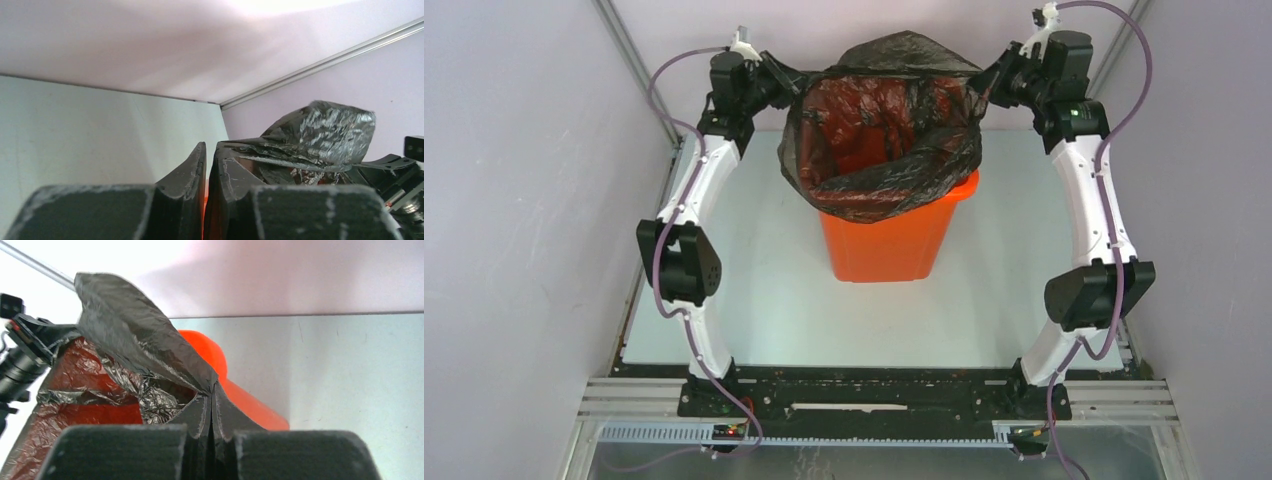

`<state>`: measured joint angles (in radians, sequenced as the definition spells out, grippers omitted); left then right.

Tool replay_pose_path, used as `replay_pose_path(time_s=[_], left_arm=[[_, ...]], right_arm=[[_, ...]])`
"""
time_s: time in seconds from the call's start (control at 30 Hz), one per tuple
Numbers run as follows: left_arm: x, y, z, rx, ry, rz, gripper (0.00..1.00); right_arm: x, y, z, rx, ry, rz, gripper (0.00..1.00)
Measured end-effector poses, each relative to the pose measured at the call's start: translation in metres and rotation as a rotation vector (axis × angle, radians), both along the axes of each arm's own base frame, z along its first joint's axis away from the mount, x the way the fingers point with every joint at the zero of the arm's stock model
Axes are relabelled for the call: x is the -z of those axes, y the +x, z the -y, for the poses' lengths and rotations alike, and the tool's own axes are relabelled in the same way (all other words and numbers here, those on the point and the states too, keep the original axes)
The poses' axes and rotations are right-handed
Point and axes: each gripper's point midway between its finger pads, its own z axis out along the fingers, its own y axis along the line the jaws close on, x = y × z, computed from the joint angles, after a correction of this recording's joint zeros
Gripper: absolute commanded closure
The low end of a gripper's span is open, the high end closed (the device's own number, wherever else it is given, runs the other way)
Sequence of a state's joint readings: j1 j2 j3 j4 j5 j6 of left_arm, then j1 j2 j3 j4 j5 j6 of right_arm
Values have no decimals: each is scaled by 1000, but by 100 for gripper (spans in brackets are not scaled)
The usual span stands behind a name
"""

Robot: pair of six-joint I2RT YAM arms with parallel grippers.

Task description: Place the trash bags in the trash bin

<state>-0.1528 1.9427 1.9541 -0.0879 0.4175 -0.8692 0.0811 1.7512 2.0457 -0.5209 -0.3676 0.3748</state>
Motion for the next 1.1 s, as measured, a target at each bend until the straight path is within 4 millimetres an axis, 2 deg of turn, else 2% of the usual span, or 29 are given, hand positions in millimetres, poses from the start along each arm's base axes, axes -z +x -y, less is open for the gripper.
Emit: replay_pose_path(time_s=[0.1,0.17,0.33,0.47,0.67,0.83,0.93,1.03,1.1], left_arm=[[12,7,4,6,-39,-40,82],[15,10,6,10,-63,-51,79],[17,17,8,21,-111,-57,80],[17,19,9,25,-137,-60,79],[24,19,11,32,-162,-78,76],[46,16,12,35,-161,-144,81],[61,14,12,34,-154,-196,81],[86,7,11,29,-129,-268,82],[109,-4,9,25,-102,-340,82]], right_arm=[[2,4,6,13,50,-34,98],[2,6,8,14,79,-49,97],[7,15,6,9,122,-81,97],[19,28,6,19,149,-119,98],[52,48,12,53,180,-231,97],[90,48,18,86,188,-365,97],[104,40,17,82,187,-431,98],[111,30,14,69,191,-481,97],[117,19,13,63,193,-513,95]])
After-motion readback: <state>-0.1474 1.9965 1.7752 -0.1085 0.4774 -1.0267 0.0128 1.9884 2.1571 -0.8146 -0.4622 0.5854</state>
